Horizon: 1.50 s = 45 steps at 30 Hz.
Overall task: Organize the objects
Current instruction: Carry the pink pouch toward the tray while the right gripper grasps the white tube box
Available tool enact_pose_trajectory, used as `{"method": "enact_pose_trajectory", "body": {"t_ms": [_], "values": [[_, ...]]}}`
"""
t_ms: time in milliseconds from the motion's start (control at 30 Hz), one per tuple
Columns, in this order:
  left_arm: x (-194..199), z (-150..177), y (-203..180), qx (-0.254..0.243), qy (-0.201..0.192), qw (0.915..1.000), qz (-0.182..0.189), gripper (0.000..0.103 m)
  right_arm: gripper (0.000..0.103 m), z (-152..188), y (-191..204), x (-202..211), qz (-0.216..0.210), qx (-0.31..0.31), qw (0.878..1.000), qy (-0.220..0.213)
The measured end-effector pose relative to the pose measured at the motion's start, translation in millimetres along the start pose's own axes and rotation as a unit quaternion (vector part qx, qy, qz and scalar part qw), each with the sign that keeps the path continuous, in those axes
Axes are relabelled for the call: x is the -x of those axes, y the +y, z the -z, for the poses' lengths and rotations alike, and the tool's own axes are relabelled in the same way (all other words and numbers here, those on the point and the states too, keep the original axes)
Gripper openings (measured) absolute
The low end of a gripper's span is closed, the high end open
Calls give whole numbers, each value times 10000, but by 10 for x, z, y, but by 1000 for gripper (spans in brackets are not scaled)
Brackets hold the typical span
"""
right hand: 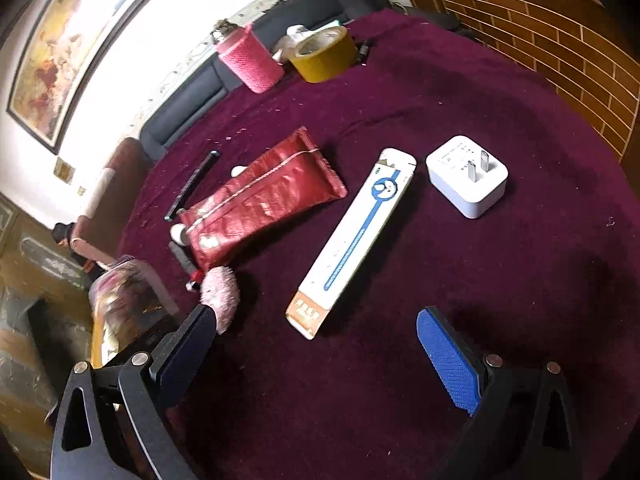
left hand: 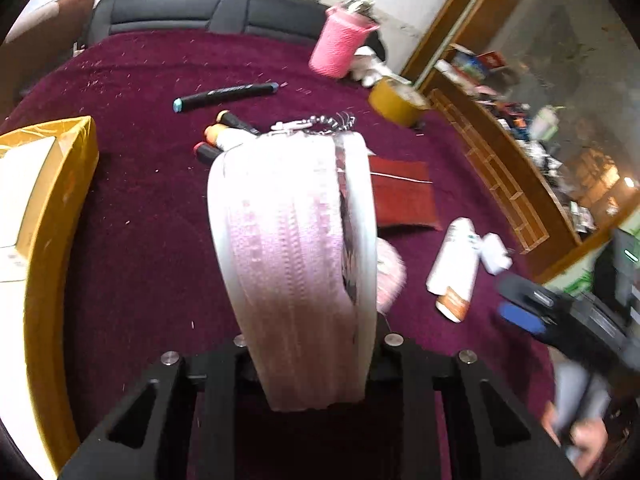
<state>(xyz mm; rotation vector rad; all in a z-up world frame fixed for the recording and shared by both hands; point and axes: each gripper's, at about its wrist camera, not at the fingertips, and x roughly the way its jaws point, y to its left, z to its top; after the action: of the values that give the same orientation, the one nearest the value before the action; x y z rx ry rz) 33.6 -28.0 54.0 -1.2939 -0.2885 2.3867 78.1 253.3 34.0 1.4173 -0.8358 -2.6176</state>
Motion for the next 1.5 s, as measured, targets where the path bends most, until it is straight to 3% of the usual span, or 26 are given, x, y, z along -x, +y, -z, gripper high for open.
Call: {"method": "enact_pose_trajectory", "body": {"t_ms": [200,267,333,400,433,567,800,967,1233,1500], "values": [[386,154,-23,-185,-136,9994,257,26,99,-195,147,-228,729,157,9972,-110],[490,180,0,-236,-156,9992,266,26,88,-252,211,-340,1075,273,9937,-133],[591,198,38,-269,-192,9992,244,26,63,-282,247,-478,1425,376,9891,-54],[711,216,89,-302,-295,9989,207,26,49,-284,221,-566,1557,353,9872,23],[755,225,111,-310,-346,9987,184,26,37,-269,231,-533,1582,399,9865,-114],[994,205,323,-198,-541,9982,163,26,23,-215,147,-435,1344,305,9903,-161],[1538,221,864,181,-906,9956,-144,26,17,-91,62,-75,456,29,9987,-238],[1921,265,1335,491,-1168,9893,-717,27,16,-12,205,60,-232,-92,9995,-168],[2126,270,1914,749,-1176,9810,-1352,27,16,61,862,111,-1041,237,9943,-51],[1724,-14,2234,336,-694,9791,-1882,27,16,209,1958,-36,-1708,973,9799,342]]}}
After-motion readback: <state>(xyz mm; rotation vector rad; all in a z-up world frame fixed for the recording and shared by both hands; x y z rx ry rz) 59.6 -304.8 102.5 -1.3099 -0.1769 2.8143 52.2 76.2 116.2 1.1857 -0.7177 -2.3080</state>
